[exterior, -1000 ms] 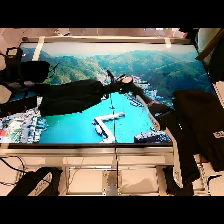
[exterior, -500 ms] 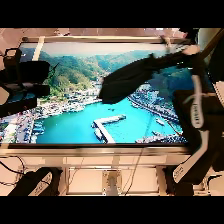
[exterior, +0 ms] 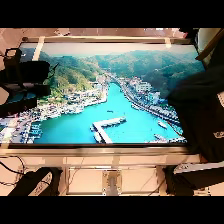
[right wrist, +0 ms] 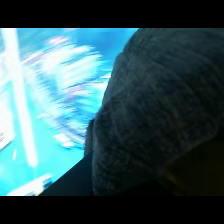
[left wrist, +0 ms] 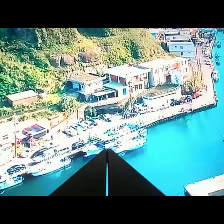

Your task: Fold the clothes and pants, and hang the long-sleeved shirts on hangers.

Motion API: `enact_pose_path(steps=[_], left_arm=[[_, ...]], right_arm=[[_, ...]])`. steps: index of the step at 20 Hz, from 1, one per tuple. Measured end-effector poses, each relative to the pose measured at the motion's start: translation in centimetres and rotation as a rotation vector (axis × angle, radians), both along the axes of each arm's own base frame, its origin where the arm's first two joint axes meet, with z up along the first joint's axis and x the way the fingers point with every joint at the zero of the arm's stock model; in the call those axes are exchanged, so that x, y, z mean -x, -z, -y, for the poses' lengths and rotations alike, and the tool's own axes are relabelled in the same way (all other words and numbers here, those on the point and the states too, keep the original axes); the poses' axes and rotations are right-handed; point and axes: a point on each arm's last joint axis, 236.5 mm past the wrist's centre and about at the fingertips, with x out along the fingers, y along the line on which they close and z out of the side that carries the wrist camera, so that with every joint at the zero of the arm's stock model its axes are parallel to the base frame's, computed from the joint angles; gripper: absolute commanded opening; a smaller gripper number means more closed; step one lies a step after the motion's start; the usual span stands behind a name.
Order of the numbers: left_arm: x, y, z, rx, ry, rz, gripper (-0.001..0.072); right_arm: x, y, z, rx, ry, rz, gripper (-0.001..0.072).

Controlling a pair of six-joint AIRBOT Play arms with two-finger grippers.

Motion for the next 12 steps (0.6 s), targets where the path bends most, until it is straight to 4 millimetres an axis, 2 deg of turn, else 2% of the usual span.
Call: enact_pose_path(steps=[2, 5, 7, 9, 10, 11, 12], left_arm=[[0.0, 0.0, 0.1, 0.007, 0.002, 0.000, 0.0015], [0.0, 0.0, 0.3, 0.012, 0.003, 0.000, 0.0015], [0.0, 0.0, 0.3, 0.013, 0.003, 0.000, 0.0015], [0.0, 0.0, 0.3, 0.013, 0.003, 0.000, 0.0015], [0.0, 0.0, 0.3, 0.013, 0.003, 0.000, 0.0015], [0.0, 0.0, 0.3, 0.013, 0.003, 0.000, 0.0015], [0.0, 0.0, 0.3, 0.014, 0.004, 0.000, 0.0015]], right_arm=[[4.6, -0.9, 3.3, 0.020, 0.120, -0.025, 0.0045], [11.9, -0.5, 6.8, 0.047, 0.315, -0.112, 0.0045], [16.2, 1.3, 7.6, 0.027, 0.420, -0.194, 0.0046], [19.5, 4.1, 6.9, -0.017, 0.488, -0.285, 0.0046], [20.9, 5.9, 6.4, -0.042, 0.513, -0.336, 0.0072], [22.2, 7.6, 5.7, -0.068, 0.529, -0.385, 0.0174], [23.5, 9.2, 4.6, -0.103, 0.537, -0.444, 0.0390]])
